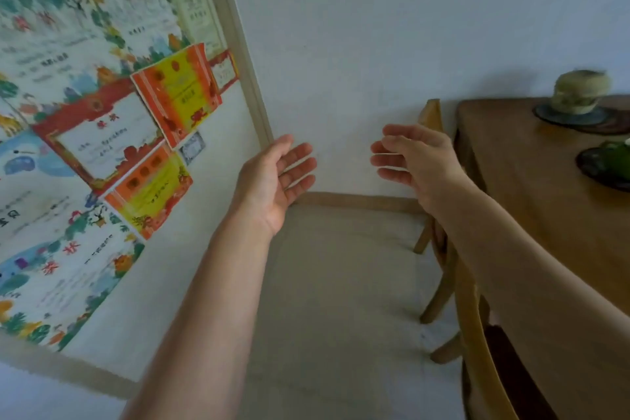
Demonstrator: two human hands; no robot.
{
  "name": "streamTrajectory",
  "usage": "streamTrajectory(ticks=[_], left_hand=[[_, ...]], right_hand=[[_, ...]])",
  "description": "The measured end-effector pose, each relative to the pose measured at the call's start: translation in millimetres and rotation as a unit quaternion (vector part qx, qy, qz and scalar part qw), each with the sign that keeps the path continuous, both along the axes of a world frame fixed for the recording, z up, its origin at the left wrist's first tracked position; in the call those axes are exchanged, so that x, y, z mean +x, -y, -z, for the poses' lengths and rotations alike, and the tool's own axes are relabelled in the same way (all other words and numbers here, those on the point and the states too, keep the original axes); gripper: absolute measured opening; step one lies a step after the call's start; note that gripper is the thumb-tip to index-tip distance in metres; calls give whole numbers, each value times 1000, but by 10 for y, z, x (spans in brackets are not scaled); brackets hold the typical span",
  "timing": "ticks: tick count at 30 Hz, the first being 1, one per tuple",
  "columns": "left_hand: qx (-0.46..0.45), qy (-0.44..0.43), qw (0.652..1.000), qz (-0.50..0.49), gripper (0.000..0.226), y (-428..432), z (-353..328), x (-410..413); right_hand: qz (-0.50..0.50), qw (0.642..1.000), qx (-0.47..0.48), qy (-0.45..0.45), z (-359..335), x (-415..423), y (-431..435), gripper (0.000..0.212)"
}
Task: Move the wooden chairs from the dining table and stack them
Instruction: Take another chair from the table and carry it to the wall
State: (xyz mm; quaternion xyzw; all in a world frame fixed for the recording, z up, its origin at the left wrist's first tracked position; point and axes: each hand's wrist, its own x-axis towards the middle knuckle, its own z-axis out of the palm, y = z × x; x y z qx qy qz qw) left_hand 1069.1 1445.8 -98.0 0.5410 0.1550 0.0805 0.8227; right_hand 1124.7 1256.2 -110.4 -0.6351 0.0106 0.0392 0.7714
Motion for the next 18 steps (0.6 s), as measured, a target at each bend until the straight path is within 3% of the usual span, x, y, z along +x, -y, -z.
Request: streamTrajectory(ticks=[11,18], left_hand=[[-39,-95,986,133,11,605,486,1746],[-32,-181,956,229,18,1177,883,2726]], right_hand=[[131,989,11,-61,243,1246,746,12],[190,973,-54,-120,537,1837,1274,11]])
